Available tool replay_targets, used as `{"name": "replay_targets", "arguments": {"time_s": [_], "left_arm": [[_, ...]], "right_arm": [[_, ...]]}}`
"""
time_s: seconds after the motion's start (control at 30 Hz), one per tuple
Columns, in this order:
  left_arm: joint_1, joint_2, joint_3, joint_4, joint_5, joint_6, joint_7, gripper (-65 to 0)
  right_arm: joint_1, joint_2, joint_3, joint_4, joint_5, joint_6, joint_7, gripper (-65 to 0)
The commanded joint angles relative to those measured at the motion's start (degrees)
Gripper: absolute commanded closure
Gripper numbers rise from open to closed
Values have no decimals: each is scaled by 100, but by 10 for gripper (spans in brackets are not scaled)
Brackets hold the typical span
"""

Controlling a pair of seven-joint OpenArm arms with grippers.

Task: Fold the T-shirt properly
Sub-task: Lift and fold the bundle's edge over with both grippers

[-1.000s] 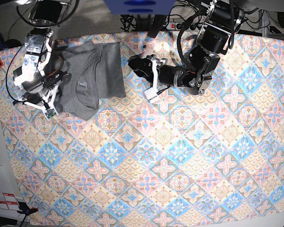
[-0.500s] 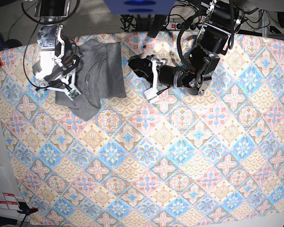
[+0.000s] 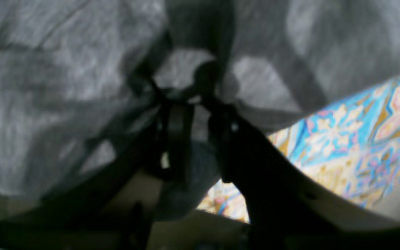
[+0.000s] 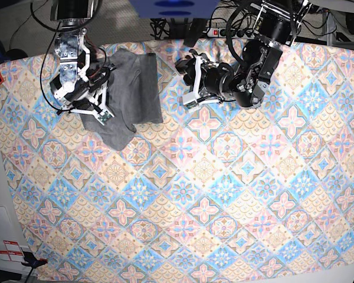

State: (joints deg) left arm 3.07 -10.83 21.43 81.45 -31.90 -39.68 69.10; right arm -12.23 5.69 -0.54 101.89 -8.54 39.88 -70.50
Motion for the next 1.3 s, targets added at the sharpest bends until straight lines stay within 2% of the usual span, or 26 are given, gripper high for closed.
{"name": "replay_targets", "arguments": {"time_s": [0.0, 0.33, 0.57, 0.73, 0.83, 1.07, 1.2, 1.27], "left_arm": [[-39, -11, 138, 97, -102, -32, -40, -267], [-690, -20, 1422, 141, -93, -32, -66, -213], [-900, -20, 1879, 923, 408, -32, -13, -213], [-1279, -20, 2503, 923, 469, -32, -13, -213], [-1472, -20, 2855, 914, 469, -32, -13, -213], [-1621, -11, 3066, 624, 496, -32, -22, -213], [-1999, 6, 4068, -97, 627, -32, -154, -212], [-2070, 6, 4156, -211, 539, -32, -260, -212]], "right_arm": [[58, -2, -12, 145, 67, 12, 74, -142], [23, 6, -100, 101, 58, 12, -75, -142], [322, 33, -979, 84, 58, 12, -445, -142], [682, 15, -1190, -303, 58, 12, -489, -142], [682, -11, -909, -285, 58, 12, -489, -142], [673, -125, 172, -74, 58, 12, -497, -142], [673, -187, 796, 66, 58, 12, -664, -142], [673, -240, 1069, 198, 58, 12, -691, -142]]}}
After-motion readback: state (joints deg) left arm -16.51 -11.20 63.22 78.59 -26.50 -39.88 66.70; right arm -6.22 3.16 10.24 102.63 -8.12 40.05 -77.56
